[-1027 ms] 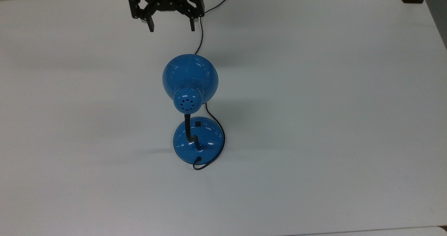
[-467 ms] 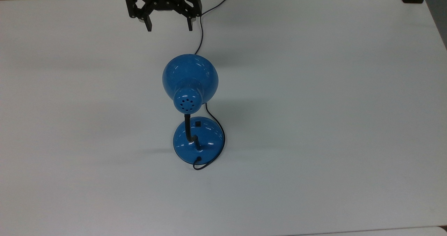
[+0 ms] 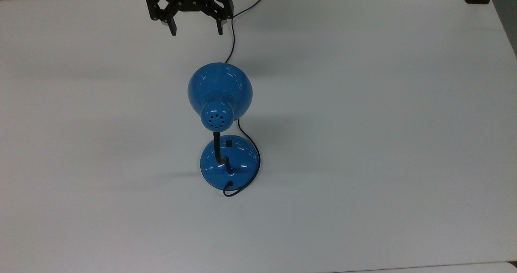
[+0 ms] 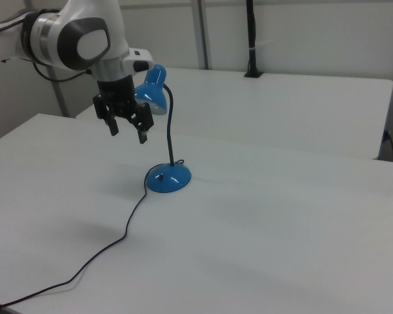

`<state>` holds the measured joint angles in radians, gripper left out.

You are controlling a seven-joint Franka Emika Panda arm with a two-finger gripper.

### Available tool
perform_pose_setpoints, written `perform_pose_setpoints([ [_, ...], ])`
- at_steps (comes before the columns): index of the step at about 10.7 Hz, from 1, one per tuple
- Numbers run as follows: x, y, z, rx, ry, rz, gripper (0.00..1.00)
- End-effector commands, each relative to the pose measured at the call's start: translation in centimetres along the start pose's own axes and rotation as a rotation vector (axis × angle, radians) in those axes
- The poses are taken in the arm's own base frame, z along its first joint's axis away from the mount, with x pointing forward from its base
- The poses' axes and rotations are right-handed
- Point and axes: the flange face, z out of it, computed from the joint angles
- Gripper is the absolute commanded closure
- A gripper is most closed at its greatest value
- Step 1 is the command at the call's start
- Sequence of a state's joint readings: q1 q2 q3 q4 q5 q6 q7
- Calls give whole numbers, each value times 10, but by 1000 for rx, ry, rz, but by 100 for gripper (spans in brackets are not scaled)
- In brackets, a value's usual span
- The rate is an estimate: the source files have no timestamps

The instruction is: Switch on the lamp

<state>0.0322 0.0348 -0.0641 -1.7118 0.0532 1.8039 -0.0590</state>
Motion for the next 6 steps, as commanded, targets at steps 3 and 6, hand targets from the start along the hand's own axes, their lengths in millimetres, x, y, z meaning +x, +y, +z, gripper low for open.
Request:
perform_pose_setpoints([
  [3,-4,-4,-2,25,-17,-19,88],
  [6,-4,-7,14,55,31,-80,96],
])
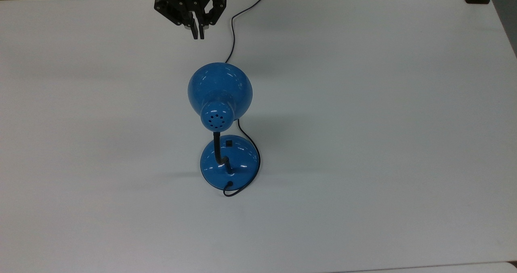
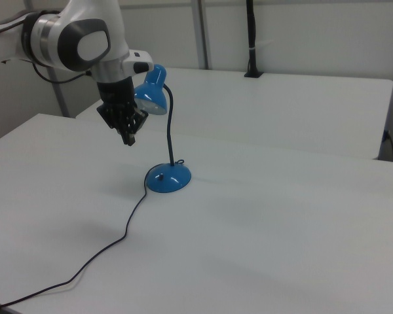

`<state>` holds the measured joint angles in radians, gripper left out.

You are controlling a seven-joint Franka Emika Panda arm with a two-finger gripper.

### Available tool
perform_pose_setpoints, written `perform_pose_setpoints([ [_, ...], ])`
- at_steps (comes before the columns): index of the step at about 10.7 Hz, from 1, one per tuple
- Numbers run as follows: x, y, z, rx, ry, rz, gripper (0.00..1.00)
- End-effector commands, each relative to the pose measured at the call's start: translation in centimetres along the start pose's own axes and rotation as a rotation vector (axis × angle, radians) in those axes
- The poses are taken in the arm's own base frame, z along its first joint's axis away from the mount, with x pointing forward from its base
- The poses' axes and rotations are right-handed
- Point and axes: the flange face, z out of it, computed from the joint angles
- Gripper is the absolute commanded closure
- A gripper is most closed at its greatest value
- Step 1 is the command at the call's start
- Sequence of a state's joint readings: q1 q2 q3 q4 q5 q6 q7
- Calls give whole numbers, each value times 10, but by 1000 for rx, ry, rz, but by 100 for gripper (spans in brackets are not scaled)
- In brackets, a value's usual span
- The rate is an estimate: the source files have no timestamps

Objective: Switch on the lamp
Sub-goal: 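Move the gripper down toward the switch on the blue lamp base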

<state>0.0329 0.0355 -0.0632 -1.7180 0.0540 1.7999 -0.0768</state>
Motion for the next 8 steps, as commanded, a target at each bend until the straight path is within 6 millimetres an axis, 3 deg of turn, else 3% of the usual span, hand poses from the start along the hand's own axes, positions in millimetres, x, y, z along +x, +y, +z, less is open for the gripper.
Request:
perform_pose_setpoints([
  [1,1,-7,16,94,66,-91,100],
  [5,14,-5,53,125,136,-123,100],
  [8,32,-18,122,98,203,-119,100],
])
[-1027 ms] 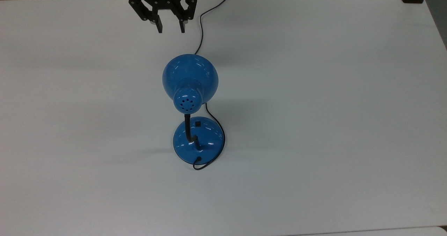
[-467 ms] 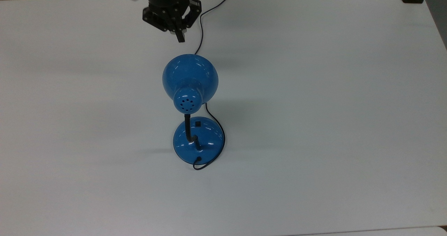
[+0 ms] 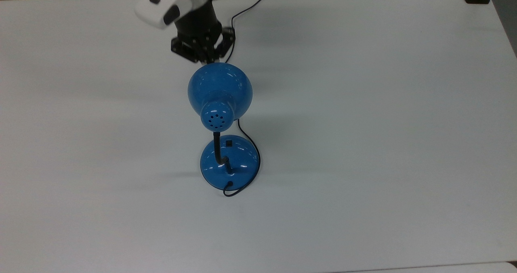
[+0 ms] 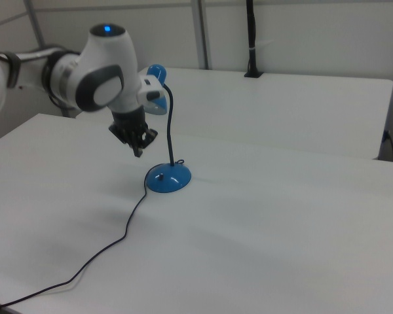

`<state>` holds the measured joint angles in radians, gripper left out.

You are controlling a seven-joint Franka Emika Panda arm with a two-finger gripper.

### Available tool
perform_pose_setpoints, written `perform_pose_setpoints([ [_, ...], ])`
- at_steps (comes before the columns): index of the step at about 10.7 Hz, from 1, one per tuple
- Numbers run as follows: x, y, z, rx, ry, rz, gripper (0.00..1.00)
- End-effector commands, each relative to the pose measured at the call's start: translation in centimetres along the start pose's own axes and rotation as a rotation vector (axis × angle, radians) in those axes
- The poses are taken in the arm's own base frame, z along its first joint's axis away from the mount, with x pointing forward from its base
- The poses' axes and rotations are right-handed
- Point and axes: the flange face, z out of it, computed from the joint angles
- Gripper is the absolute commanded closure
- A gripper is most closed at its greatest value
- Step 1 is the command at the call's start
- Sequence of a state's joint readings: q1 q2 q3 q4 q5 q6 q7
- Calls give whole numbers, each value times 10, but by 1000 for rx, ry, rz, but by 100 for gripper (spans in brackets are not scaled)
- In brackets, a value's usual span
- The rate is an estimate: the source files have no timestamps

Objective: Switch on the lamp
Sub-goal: 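Move the gripper down toward the switch on the blue lamp base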

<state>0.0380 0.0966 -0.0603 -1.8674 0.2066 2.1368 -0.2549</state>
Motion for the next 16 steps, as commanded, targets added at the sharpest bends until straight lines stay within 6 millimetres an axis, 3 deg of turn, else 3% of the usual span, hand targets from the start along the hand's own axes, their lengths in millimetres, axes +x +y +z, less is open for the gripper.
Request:
perform_pose_setpoints([
  [1,6,-7,62,-17,69,-21,100],
  [4,16,2,102,-48,109,-16,100],
  [5,19,-4,113,-53,118,-24,100],
  [10,34,-13,124,-63,166,-21,100],
  [13,50,-18,143,-78,218,7,100],
  [16,52,-20,155,-78,209,2,100],
])
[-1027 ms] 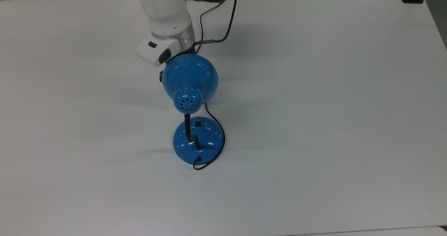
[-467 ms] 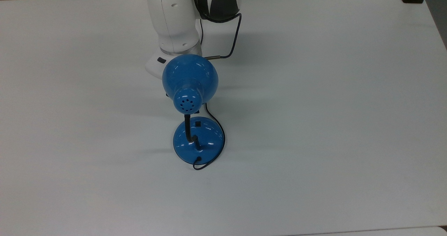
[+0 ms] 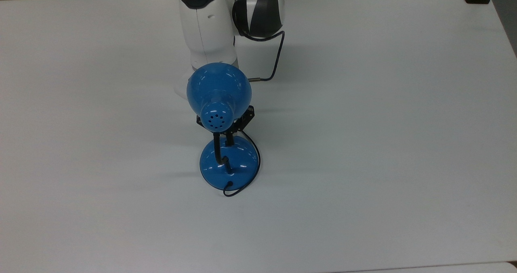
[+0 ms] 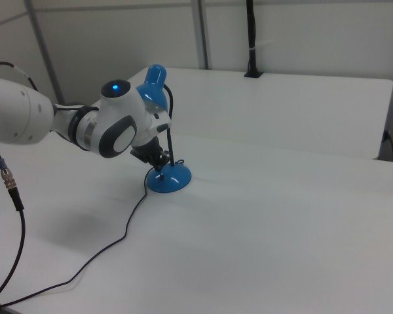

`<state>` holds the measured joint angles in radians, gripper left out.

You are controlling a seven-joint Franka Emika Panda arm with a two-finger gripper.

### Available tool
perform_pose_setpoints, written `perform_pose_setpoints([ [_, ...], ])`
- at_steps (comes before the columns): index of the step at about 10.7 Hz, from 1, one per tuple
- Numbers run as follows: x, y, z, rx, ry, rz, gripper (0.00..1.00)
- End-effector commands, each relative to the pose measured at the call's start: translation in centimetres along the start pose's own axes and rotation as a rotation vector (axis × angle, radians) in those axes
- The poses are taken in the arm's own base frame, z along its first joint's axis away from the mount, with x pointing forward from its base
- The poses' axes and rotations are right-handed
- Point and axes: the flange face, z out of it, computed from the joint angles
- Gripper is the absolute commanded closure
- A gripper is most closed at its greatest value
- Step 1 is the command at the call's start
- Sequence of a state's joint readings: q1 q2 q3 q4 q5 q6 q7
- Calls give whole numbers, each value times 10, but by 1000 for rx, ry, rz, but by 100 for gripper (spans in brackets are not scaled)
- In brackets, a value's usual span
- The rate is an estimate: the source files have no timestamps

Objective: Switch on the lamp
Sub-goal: 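Move the gripper down toward the switch on the blue lamp base, then press the gripper down on the black switch on the lamp base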

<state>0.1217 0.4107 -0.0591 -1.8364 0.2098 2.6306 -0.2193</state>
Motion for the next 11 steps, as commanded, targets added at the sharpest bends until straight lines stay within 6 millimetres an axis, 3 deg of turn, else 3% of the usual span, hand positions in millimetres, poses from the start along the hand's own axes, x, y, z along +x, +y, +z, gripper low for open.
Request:
perform_pose_setpoints([
  [1,6,-6,14,0,14,16,100],
  [11,8,-11,36,-17,62,40,100],
])
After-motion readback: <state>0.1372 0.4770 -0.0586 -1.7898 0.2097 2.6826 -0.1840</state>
